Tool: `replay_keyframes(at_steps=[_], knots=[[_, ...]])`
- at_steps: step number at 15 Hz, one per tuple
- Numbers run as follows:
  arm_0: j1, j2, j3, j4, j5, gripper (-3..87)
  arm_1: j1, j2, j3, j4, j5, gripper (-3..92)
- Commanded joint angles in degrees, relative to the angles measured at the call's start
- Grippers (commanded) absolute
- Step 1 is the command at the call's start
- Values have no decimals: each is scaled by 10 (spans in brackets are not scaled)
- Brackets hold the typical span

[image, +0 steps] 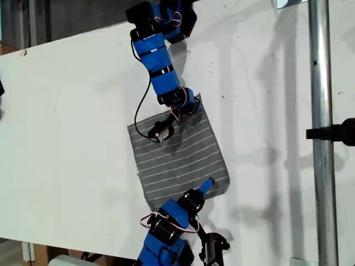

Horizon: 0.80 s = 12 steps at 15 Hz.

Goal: Grasp corners of a towel and fold twice.

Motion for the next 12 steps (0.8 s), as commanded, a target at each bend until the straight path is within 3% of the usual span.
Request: replay_keyframes(at_steps=[1,7,12], knots=[[15,-8,-16,-15,18,319,2,0,-14,-6,-4,-1],[58,-170,25,-111,-122,284,0,0,-14,-6,-4,-1],[52,-261,22,-150,-161,277,-3,0,-14,-6,-4,-1]])
